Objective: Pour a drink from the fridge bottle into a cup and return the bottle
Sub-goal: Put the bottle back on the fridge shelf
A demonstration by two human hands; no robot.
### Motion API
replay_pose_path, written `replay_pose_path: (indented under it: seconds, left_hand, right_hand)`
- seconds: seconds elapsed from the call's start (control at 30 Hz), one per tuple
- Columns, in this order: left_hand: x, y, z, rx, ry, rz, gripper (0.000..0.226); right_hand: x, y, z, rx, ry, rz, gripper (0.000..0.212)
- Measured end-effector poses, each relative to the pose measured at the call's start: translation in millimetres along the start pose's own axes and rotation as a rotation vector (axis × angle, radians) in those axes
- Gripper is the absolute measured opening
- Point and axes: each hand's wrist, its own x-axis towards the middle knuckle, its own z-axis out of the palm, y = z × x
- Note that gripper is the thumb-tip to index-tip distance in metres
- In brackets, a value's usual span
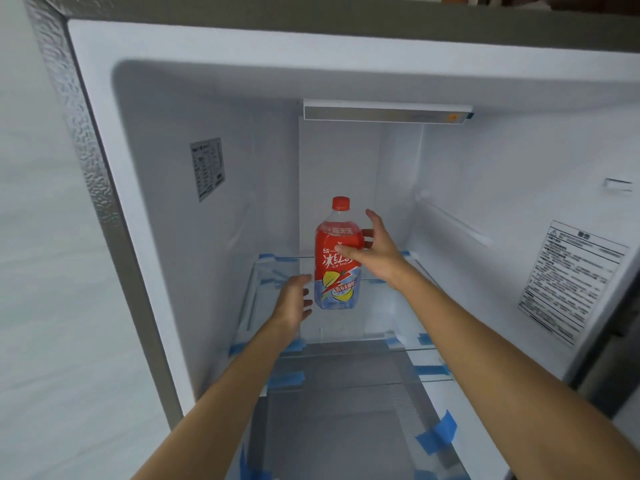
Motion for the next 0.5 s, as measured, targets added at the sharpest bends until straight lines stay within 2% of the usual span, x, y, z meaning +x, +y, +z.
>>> replay_pose_path:
  seconds: [0.1,0.23,0.4,0.5]
  left_hand:
    - [-24,-6,-4,0.373,-0.049,0.207,0.047]
    - [-64,-5,-16,0.854,-0.140,0.485,0.055]
    - [-100,-5,-36,1.278,-0.123,0.471,0.067]
    - [-127,-3,-49,1.436,-0.112,0.525,0.066]
  right_hand:
    - [-18,-3,1,-0.115,0.037,0.055,0.101]
    - [-59,-10,3,-0.303,0.003,0.059,0.086]
    - [-120,-18,7,-0.570,-0.194,0.030,0.084]
    - [-156,-22,10,-0.802,-0.256,0.073,0.088]
